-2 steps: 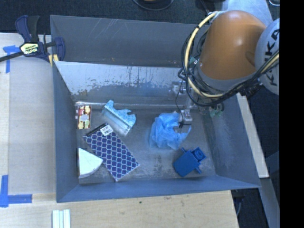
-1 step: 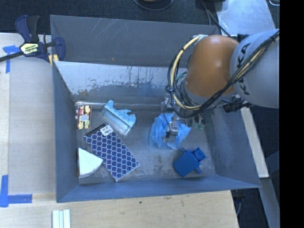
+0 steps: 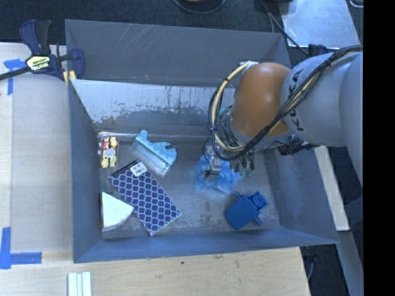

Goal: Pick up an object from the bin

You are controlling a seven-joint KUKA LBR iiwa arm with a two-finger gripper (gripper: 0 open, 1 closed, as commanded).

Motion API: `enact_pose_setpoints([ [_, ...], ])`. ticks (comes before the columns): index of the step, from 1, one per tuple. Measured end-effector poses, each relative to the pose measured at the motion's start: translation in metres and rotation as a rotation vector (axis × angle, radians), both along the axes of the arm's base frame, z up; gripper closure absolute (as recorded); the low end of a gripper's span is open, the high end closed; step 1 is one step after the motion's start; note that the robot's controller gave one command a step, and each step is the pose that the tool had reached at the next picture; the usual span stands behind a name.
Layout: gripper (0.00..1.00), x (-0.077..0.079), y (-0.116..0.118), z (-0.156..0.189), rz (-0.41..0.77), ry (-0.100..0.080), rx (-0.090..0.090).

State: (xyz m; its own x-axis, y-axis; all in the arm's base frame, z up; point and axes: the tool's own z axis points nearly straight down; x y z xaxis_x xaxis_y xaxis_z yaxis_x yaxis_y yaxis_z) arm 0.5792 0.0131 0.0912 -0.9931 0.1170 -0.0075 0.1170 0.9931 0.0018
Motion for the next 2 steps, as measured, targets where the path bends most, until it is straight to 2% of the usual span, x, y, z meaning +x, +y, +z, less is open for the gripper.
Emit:
enact_pose_setpoints([
  [1, 1.0, 0.0, 0.0, 0.0, 0.0, 0.0, 0.0],
  [2, 1.0, 0.022, -0.006, -0.02, 0.001, -0.005, 0.001],
])
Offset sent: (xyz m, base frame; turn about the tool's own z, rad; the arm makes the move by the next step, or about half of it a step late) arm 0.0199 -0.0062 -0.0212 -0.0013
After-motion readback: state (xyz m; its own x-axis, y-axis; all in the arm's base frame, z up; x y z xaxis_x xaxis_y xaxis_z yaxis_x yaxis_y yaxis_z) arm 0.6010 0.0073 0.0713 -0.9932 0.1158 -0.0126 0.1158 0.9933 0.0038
